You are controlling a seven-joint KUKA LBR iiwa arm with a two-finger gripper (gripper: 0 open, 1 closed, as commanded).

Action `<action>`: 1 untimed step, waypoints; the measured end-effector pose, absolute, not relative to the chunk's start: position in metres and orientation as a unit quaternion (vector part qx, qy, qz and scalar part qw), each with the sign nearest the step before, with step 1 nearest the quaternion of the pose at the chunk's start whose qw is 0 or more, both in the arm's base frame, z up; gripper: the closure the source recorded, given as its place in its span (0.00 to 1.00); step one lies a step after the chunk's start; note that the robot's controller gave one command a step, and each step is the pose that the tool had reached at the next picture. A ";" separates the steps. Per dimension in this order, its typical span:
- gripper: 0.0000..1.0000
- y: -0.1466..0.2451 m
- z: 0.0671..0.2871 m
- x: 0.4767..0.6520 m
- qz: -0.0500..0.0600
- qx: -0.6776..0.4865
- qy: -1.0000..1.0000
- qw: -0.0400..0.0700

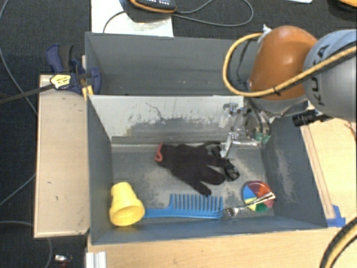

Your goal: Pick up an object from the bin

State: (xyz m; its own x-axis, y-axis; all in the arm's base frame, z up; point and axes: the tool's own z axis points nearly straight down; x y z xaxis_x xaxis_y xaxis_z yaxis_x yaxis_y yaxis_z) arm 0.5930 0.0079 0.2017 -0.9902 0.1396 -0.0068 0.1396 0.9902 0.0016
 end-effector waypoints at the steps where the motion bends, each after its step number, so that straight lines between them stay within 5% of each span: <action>1: 0.00 0.017 0.140 0.561 0.000 0.144 0.990 0.002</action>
Offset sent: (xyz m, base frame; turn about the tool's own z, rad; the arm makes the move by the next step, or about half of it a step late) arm -0.0467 0.0883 -0.1110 -0.2932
